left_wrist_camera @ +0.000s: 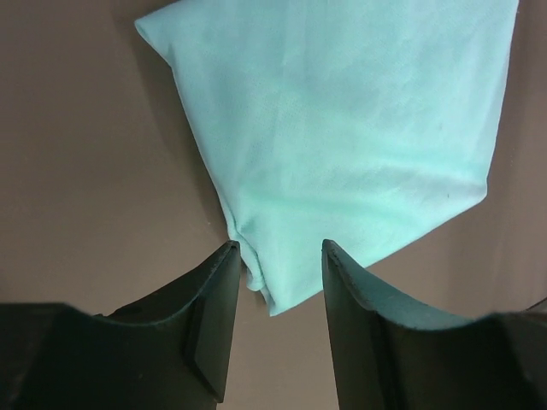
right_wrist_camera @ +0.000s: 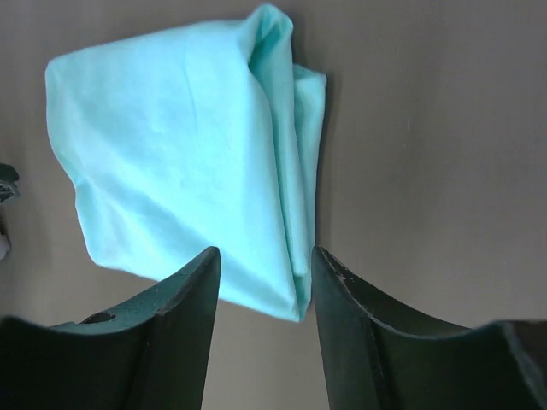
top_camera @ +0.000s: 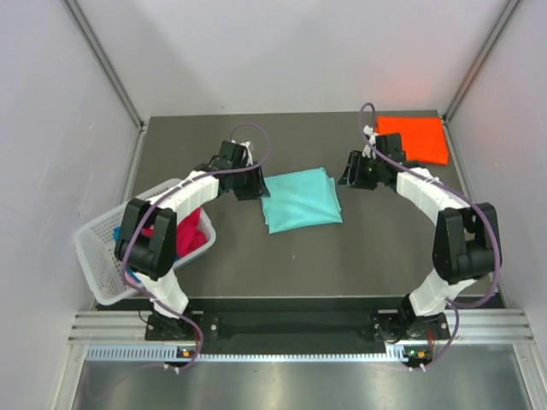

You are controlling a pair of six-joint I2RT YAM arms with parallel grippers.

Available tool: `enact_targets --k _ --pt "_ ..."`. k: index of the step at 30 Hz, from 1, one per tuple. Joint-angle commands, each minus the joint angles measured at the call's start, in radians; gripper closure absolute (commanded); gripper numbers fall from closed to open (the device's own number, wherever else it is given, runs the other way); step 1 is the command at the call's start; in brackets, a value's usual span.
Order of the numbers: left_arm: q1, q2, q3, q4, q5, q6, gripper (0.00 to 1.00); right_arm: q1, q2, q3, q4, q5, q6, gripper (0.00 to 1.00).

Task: Fold and stack the t-shirts
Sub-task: Fold the tshirt

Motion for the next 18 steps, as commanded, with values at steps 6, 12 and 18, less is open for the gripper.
enact_targets --k 6,12,18 --pt "0.043 0.088 0.089 0.003 0.027 0.017 0.53 0.001 0.118 0.049 0.063 -0.055 -0.087 0.61" --pt "0.035 0.134 0.172 0.002 0.161 0.023 0.57 0.001 0.141 0.006 0.116 -0.048 -0.069 0.71" --pt "0.004 0.071 0.115 -0.001 0.075 0.013 0.58 0.004 0.156 -0.077 0.196 -0.077 -0.033 0.72"
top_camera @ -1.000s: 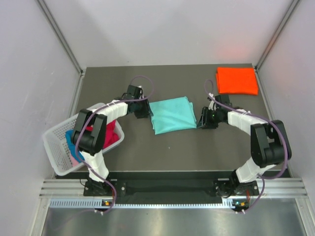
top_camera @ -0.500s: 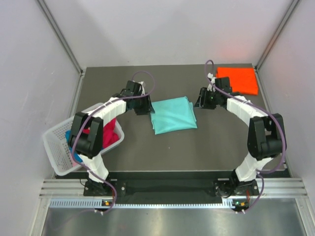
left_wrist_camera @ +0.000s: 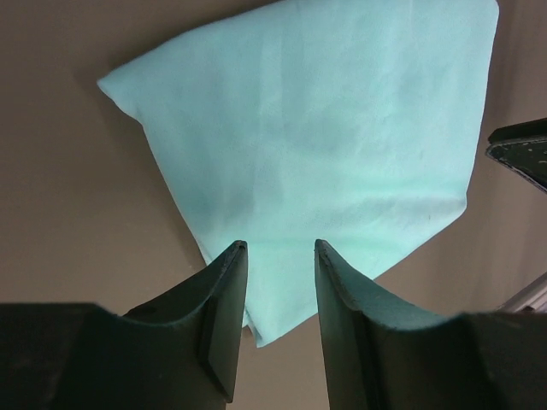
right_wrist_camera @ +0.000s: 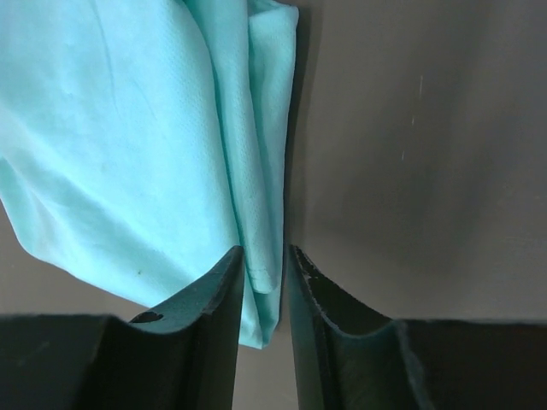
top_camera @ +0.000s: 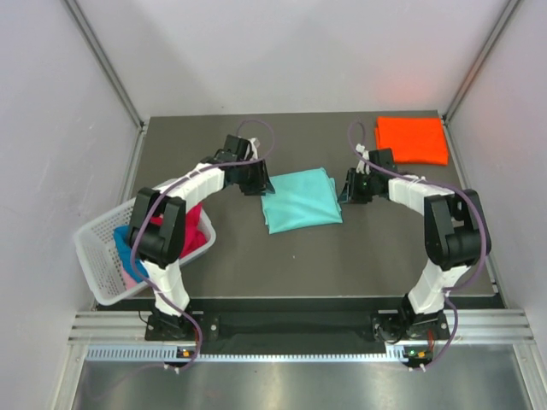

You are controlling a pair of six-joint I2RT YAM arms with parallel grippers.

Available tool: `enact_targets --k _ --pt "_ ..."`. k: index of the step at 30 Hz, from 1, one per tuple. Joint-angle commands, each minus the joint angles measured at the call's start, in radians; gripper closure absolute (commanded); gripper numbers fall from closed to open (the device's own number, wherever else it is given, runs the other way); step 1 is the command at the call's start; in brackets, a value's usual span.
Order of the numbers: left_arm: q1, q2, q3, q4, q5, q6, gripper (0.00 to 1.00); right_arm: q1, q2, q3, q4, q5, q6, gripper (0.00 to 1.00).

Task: Fold and stack the t-shirts
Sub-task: Fold the tshirt

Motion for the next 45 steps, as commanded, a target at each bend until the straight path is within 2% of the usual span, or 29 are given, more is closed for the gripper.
enact_targets --k 1,3,4,7,12,15,16,19,21,23,25,29,33,36,45 --pt "-0.019 -0.073 -0.028 0.018 -0.034 -0.004 0.58 0.007 0.013 -0.039 0.108 -0.038 0.018 0.74" --pt "-0.032 -0.1 -0.041 0.007 -0.059 -0.007 0.59 0.012 0.007 -0.076 0.131 -0.041 0.043 0.78" --pt "-0.038 -0.107 -0.042 0.002 -0.076 -0.01 0.59 0.015 0.002 -0.093 0.162 -0.044 0.055 0.86" --pt "-0.075 -0.133 -0.042 -0.017 -0.12 -0.011 0.59 0.044 -0.044 -0.176 0.214 -0.046 0.115 0.98" --pt "-0.201 -0.184 -0.03 -0.045 -0.22 -0.008 0.61 0.137 -0.191 -0.343 0.327 0.037 0.254 1.0" --pt "-0.287 -0.204 -0.025 -0.054 -0.298 -0.031 0.65 0.214 -0.307 -0.423 0.326 0.115 0.322 0.93" --pt "-0.31 -0.208 -0.028 -0.044 -0.326 -0.049 0.67 0.228 -0.341 -0.444 0.323 0.126 0.336 0.85" --pt "-0.403 -0.219 -0.038 -0.019 -0.447 -0.089 0.71 0.219 -0.475 -0.49 0.233 0.22 0.372 0.69" --pt "-0.483 -0.21 -0.041 0.002 -0.549 -0.097 0.72 0.19 -0.546 -0.493 0.187 0.284 0.366 0.67" --pt "-0.576 -0.183 -0.027 0.019 -0.638 -0.1 0.73 0.148 -0.564 -0.495 0.171 0.283 0.363 0.67" --pt "-0.629 -0.153 -0.016 0.033 -0.761 -0.108 0.75 0.081 -0.555 -0.49 0.177 0.261 0.362 0.68" --pt "-0.73 -0.068 0.001 0.107 -0.852 -0.105 0.77 0.006 -0.485 -0.475 0.303 0.191 0.392 0.73" --pt "-0.778 0.017 0.024 0.147 -0.935 -0.071 0.75 -0.034 -0.363 -0.455 0.409 0.114 0.425 0.76" --pt "-0.786 0.077 0.053 0.128 -0.956 -0.068 0.71 -0.045 -0.293 -0.444 0.493 0.068 0.437 0.76" --pt "-0.792 0.137 0.071 0.214 -0.969 0.004 0.7 -0.048 -0.129 -0.477 0.74 -0.024 0.514 0.76"
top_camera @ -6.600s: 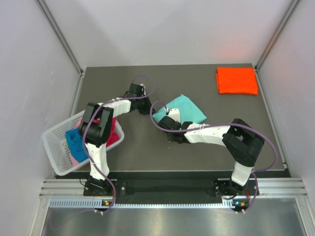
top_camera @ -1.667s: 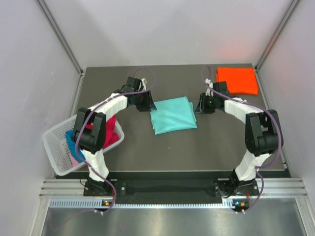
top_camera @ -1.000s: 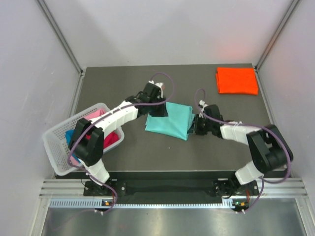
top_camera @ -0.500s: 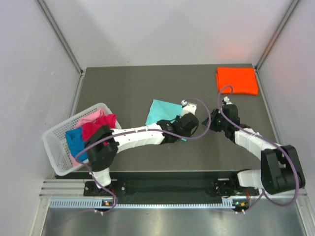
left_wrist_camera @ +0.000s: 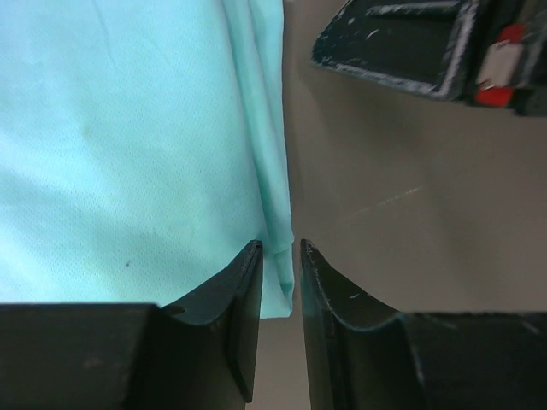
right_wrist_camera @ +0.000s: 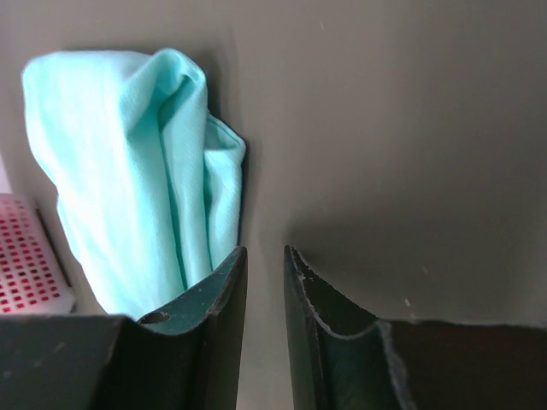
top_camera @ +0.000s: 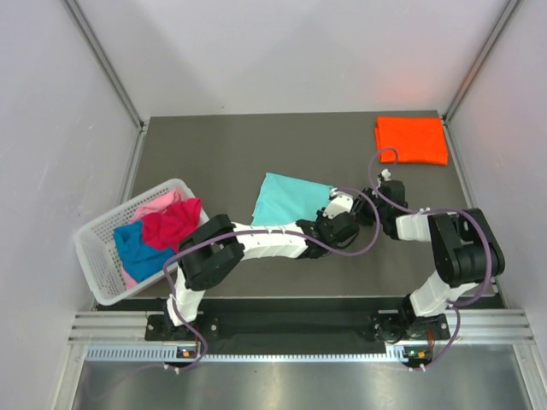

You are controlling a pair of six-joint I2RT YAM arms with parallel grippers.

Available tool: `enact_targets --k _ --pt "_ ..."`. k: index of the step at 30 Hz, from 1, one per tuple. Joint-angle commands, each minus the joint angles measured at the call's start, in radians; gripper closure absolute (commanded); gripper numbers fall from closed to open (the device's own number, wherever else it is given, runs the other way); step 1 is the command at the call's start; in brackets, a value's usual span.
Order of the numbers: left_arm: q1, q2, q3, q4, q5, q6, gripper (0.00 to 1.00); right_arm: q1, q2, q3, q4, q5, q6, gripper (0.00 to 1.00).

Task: Fold and stack the t-shirts
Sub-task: Fold the tshirt

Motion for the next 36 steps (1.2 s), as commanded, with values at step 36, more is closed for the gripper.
enact_targets --k 36 --pt "-0.006 0.114 0.101 0.077 -0.098 0.074 0.94 -0.01 0.198 0.06 0.28 -0.091 0.046 0.86"
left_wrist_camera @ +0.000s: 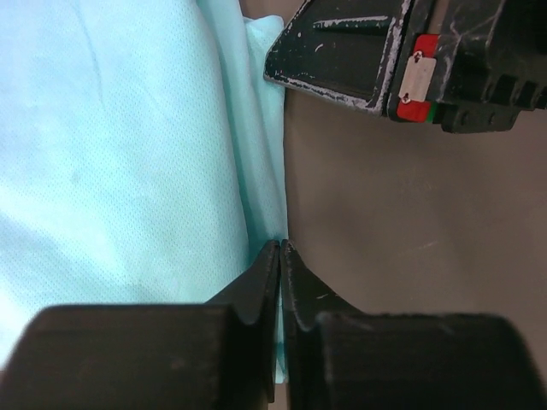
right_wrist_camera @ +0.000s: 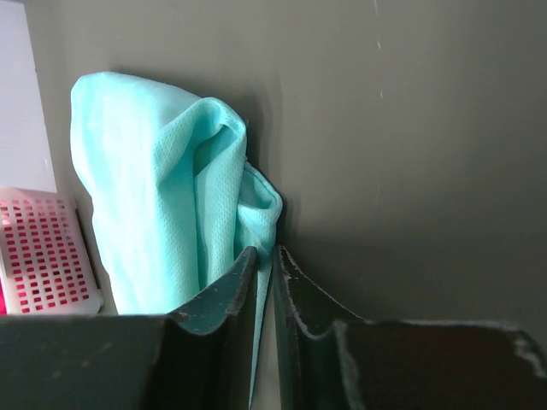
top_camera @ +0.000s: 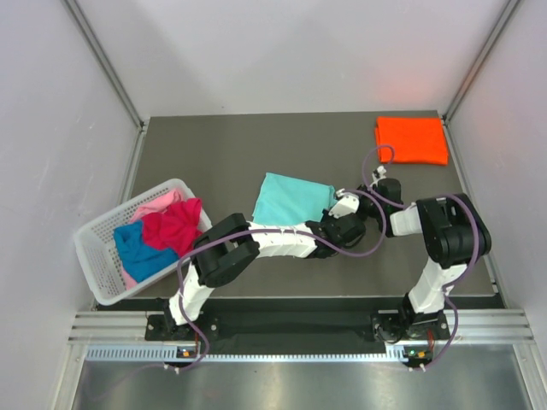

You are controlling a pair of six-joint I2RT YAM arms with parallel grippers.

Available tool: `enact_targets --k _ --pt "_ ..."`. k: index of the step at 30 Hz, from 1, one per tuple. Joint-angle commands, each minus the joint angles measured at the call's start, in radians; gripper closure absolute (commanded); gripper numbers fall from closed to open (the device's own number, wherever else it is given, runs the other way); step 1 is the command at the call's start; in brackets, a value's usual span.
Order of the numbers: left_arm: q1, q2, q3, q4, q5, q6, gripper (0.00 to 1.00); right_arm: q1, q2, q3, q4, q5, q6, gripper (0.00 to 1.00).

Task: Fold and stack the t-shirts
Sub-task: Fold the tshirt

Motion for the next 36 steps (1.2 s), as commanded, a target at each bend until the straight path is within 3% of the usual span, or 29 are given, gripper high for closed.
enact_targets --k 1,8,36 --pt "-0.003 0.003 0.023 0.018 0.002 0.013 0.97 -0.01 0.021 0.029 0.021 0.002 -0.013 0.88" --pt "-0.002 -0.007 -0.012 0.038 0.015 0.015 1.0 -0.01 0.041 0.036 0.042 -0.004 0.006 1.0" --pt "-0.026 -0.171 -0.158 0.028 0.064 -0.039 1.0 -0.012 0.084 0.056 0.055 0.045 0.027 1.0"
